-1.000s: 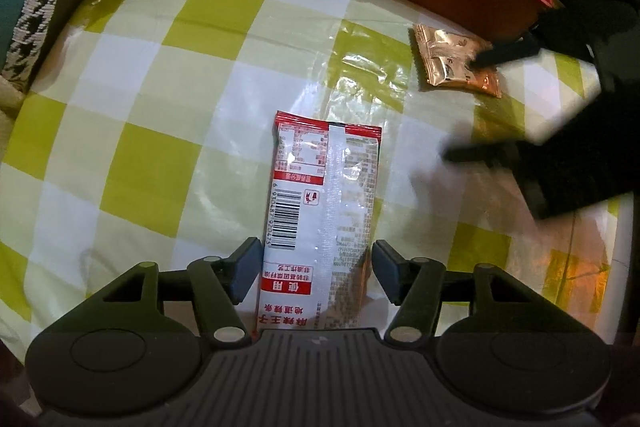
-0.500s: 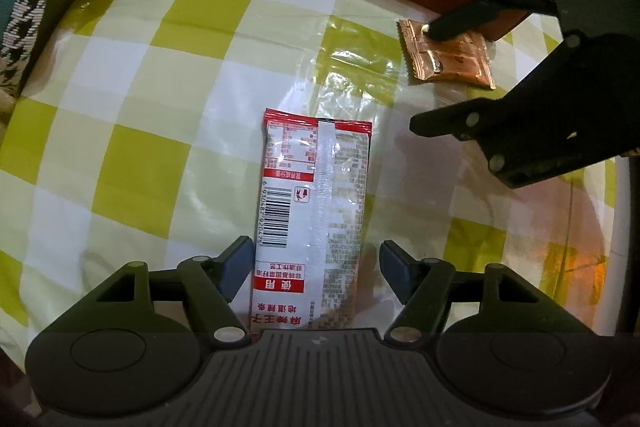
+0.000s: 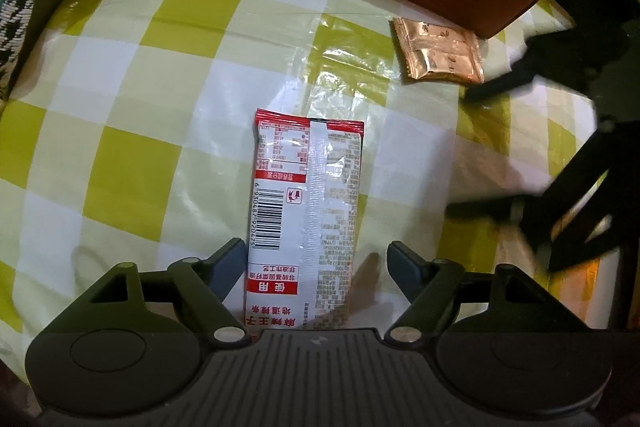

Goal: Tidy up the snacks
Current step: 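Grasp the red-white packet with the left tool while the right tool lowers onto the gold packet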

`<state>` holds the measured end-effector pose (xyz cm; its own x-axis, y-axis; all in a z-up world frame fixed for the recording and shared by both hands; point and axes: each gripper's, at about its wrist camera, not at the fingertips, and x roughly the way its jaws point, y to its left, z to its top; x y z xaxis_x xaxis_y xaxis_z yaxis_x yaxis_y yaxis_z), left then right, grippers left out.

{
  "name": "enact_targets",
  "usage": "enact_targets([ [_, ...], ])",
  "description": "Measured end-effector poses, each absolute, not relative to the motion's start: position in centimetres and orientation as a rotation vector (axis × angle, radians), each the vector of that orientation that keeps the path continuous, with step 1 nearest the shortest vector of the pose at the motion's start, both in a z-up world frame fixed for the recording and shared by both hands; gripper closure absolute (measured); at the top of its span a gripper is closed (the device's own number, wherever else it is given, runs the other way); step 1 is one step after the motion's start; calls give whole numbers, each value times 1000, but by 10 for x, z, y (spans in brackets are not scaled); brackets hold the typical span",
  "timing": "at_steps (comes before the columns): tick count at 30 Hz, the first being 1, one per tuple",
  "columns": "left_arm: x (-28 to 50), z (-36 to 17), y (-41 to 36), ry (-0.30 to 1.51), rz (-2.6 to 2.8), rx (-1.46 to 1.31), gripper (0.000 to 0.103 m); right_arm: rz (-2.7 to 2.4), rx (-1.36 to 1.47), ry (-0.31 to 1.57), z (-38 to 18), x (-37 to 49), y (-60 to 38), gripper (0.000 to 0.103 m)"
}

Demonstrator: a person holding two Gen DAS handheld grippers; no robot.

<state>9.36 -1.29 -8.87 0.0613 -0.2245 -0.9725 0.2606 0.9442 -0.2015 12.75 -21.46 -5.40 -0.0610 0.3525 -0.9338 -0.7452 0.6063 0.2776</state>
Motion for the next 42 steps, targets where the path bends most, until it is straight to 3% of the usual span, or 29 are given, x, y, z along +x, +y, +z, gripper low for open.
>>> enact_targets([
  [3, 92, -90, -12, 1461, -372, 32, 20, 839, -403, 1234, -39, 126, -233, 17],
  [24, 98, -90, -15, 1474, -385, 20, 14, 1081, -877, 1208, -47, 152, -170, 16],
  [26, 100, -90, -12, 1475, -388, 15, 14, 1051, -951, 1152, -54, 143, -165, 13],
  [27, 100, -92, -11, 1477, -389, 13, 14, 1029, -976, 1128, -59, 136, -163, 3],
  [35, 102, -92, -5, 1483, -398, 2, 12, 1004, -906, 1075, -61, 127, -173, 0],
  [42, 102, -93, -4, 1483, -401, -5, 12, 1050, -841, 1189, -54, 127, -178, 0],
])
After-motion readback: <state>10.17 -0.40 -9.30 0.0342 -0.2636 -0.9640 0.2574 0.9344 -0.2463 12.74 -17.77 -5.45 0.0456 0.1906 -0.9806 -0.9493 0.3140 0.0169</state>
